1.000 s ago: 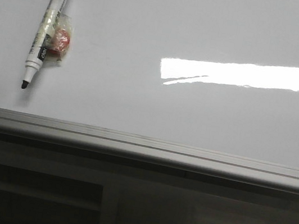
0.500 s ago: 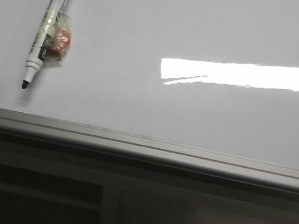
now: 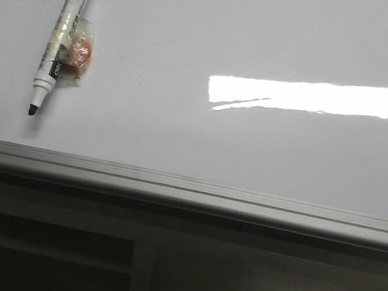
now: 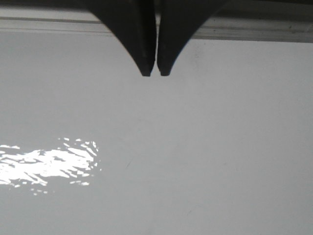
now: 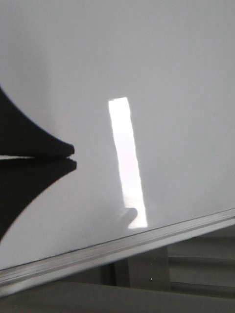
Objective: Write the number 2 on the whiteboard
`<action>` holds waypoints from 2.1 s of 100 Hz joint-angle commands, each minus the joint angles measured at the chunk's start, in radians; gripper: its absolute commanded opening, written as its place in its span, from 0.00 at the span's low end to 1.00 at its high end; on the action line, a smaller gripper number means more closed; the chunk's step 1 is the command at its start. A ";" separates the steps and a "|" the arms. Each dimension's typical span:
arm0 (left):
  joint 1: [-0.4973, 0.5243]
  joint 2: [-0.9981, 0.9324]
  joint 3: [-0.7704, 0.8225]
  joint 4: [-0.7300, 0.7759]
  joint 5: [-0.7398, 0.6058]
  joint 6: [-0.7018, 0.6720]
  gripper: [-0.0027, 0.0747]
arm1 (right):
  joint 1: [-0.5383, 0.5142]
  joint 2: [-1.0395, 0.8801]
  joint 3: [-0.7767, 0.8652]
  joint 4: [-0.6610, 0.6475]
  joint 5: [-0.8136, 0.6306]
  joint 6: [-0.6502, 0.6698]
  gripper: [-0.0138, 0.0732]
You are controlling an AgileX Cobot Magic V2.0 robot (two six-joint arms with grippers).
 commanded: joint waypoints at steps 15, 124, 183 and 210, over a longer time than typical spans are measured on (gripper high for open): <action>0.004 -0.027 0.010 -0.049 -0.174 -0.010 0.01 | -0.003 -0.020 0.024 0.008 -0.024 0.000 0.08; -0.025 0.249 -0.260 -0.307 -0.074 0.000 0.46 | 0.021 0.259 -0.396 0.298 0.462 0.000 0.08; -0.538 0.423 -0.263 -0.315 -0.108 0.052 0.44 | 0.242 0.316 -0.396 0.888 0.562 -0.812 0.08; -0.725 0.690 -0.263 -0.346 -0.360 0.050 0.44 | 0.391 0.316 -0.396 0.898 0.517 -0.891 0.11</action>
